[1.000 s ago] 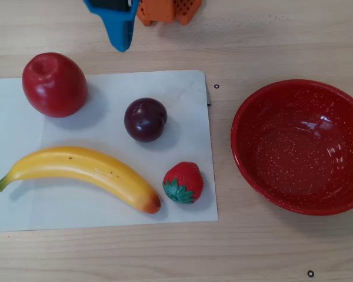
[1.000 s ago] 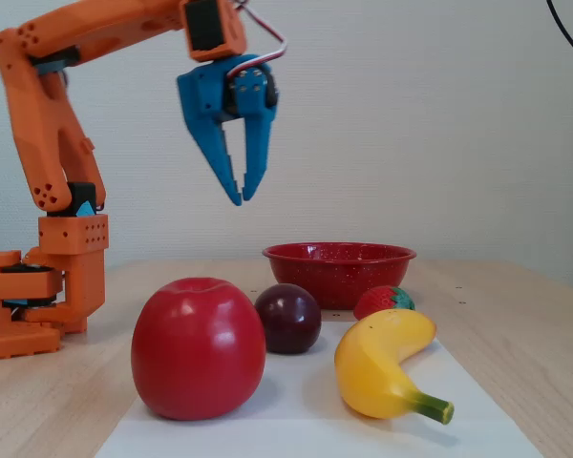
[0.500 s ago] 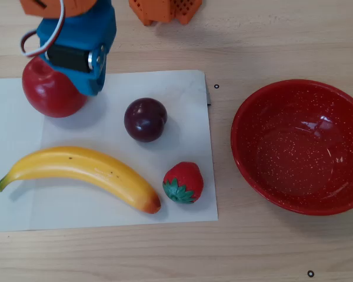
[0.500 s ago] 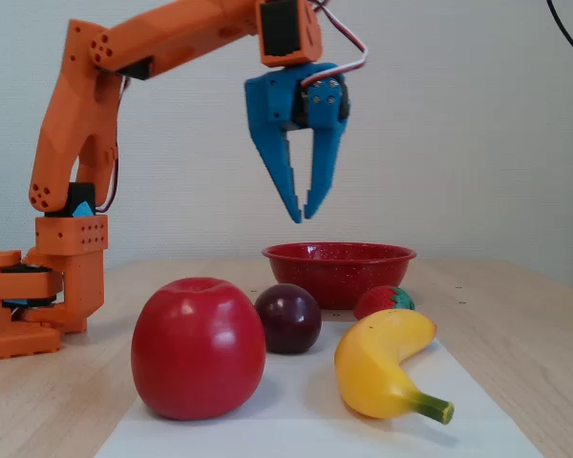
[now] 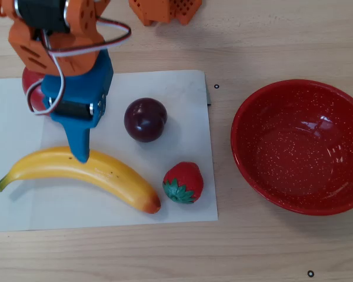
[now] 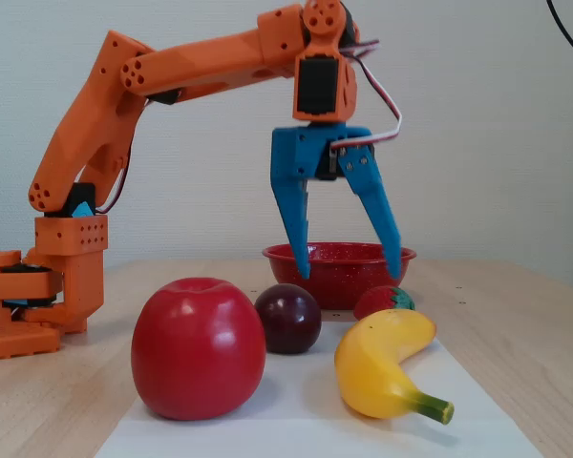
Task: Grasp the banana and put it in the red bowl
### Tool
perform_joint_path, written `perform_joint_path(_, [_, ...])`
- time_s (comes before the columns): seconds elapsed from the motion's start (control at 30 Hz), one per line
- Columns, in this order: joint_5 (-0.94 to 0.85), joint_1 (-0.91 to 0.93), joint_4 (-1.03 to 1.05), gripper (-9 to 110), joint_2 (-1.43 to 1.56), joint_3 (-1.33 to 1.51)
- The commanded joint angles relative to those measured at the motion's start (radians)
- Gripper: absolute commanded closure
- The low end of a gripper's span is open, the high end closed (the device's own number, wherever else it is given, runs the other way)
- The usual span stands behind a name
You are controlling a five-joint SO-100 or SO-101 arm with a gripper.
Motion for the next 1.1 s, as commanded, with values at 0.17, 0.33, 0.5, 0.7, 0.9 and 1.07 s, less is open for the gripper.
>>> perform_joint_path(0.17, [0.025,-0.034,-0.015,45,0.031,-0.051])
perform_joint_path(0.33, [0.054,-0.046,-0.078,36,0.002,-0.012])
perform_joint_path(0.5, [0.072,-0.051,-0.147,34,-0.028,0.025])
perform_joint_path(0.7, [0.078,-0.051,-0.209,34,-0.072,0.054])
perform_joint_path(0.9, [0.077,-0.040,-0.264,34,-0.118,0.064])
perform_joint_path(1.07, [0.075,-0.034,-0.287,34,-0.155,0.055])
